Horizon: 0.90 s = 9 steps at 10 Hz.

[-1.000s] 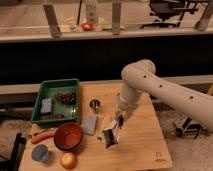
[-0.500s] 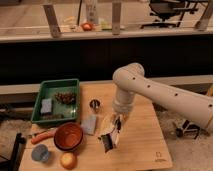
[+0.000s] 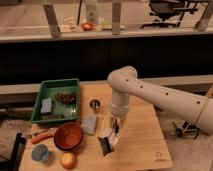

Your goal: Place brush in paper cup

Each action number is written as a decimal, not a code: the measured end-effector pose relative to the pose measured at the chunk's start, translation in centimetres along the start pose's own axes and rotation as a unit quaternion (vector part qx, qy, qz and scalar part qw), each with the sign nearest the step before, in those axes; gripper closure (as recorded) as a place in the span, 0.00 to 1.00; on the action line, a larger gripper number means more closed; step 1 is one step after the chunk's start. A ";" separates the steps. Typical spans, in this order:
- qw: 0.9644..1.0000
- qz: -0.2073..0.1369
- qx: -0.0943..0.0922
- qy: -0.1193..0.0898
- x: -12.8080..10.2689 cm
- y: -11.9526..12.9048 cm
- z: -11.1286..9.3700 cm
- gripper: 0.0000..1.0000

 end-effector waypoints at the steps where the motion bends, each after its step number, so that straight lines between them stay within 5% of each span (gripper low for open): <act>1: 1.000 -0.002 -0.003 -0.006 -0.2 -0.2 0.3 0.99; 9: 1.000 -0.011 -0.009 -0.020 -1.1 -1.0 1.2 0.99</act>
